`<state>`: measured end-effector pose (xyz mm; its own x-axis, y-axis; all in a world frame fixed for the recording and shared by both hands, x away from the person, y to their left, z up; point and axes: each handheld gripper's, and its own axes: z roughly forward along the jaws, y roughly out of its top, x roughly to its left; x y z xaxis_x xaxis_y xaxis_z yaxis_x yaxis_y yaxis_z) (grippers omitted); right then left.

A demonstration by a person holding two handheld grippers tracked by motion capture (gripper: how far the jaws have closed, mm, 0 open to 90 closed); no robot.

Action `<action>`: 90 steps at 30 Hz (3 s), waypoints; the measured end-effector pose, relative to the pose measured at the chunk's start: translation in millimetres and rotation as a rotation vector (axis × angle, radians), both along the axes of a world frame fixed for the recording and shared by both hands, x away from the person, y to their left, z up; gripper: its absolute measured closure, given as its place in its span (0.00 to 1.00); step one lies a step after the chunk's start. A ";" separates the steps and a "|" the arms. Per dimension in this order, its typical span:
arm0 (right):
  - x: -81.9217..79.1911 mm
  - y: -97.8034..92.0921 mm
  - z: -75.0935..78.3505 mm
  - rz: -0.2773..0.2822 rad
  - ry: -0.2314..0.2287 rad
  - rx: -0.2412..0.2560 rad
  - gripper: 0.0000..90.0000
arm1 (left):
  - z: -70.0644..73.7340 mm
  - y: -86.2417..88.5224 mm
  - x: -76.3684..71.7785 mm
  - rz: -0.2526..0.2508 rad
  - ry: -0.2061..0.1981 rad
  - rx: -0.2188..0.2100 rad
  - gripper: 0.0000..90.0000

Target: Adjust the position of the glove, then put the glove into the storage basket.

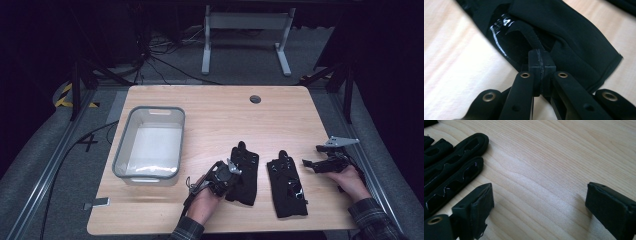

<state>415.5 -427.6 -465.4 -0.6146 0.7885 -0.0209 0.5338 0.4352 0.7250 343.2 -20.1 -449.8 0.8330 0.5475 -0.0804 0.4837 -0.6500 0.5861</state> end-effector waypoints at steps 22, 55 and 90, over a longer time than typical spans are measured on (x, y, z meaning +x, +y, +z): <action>0.1 0.2 0.0 -0.001 0.000 -0.001 0.09 | 4.4 -13.0 28.8 -0.027 -0.056 -0.021 1.00; -0.4 1.4 0.3 0.011 0.001 -0.009 0.09 | 5.8 -22.2 12.8 -0.099 -0.061 -0.085 0.72; -48.3 49.9 13.1 0.424 0.113 0.017 1.00 | -7.7 -25.3 12.0 0.034 -0.035 -0.069 0.68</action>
